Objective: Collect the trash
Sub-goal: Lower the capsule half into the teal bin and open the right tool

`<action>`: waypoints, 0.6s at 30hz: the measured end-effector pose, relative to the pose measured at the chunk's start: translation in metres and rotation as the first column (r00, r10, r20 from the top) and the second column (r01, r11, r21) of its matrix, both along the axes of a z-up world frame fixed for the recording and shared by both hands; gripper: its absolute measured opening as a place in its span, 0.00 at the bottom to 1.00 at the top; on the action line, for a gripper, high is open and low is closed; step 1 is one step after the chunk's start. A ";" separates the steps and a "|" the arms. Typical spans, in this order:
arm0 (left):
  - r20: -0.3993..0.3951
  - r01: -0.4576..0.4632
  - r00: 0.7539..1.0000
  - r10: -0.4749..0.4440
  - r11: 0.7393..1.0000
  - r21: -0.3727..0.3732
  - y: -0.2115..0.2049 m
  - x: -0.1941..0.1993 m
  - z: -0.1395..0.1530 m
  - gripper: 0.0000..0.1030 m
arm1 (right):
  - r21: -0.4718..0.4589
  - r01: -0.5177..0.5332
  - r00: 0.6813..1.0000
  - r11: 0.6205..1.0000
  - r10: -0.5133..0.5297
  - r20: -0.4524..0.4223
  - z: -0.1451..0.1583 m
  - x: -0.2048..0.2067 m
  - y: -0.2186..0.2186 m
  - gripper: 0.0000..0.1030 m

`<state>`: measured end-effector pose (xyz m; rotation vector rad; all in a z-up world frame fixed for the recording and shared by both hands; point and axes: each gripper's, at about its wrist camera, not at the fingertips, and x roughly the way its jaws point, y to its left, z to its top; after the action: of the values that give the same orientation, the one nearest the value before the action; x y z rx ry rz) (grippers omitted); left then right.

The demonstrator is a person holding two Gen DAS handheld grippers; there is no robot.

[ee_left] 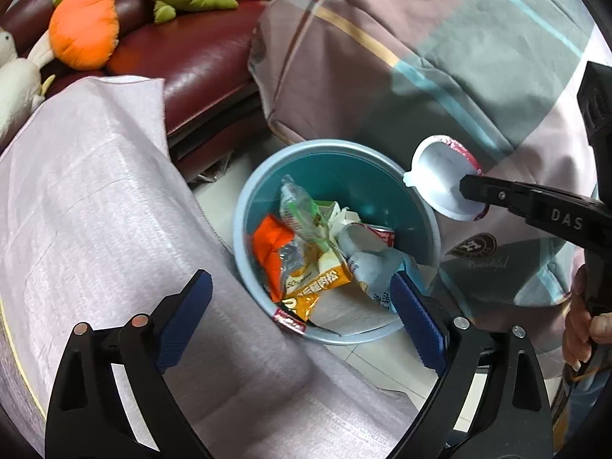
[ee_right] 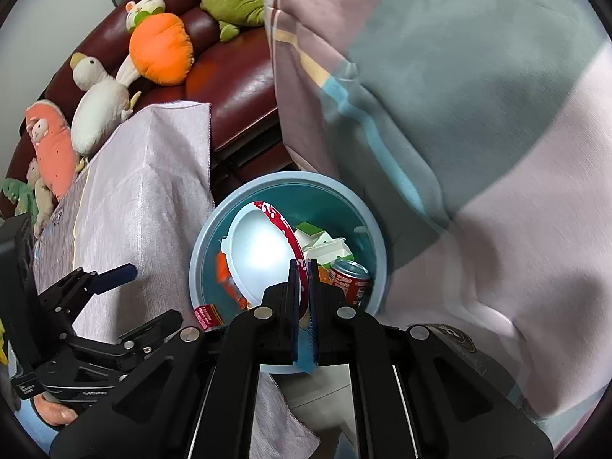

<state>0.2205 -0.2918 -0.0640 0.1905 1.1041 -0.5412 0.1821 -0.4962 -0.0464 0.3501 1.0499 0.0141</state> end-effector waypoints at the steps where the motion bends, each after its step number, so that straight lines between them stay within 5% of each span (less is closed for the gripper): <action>1: 0.001 -0.006 1.000 0.006 1.000 -0.002 0.002 0.000 0.001 0.93 | -0.002 -0.004 1.000 1.000 0.004 -0.003 0.000 0.002 0.002 0.04; 11: 0.008 -0.054 0.998 0.054 0.998 -0.019 0.023 -0.007 0.009 0.95 | -0.031 -0.060 0.998 0.998 0.059 -0.026 -0.003 0.014 0.027 0.11; 14: 0.020 -0.070 0.997 0.070 0.997 -0.015 0.029 -0.009 0.012 0.95 | -0.043 -0.060 0.998 0.997 0.059 -0.010 0.001 0.012 0.032 0.55; 18: 0.035 -0.085 0.996 0.085 0.996 -0.007 0.037 -0.013 0.017 0.95 | -0.034 -0.066 0.998 0.997 0.066 -0.005 0.005 0.010 0.036 0.72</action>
<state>0.2071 -0.2551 -0.0472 0.1469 1.0716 -0.4630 0.1926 -0.4602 -0.0413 0.2849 1.0640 0.0544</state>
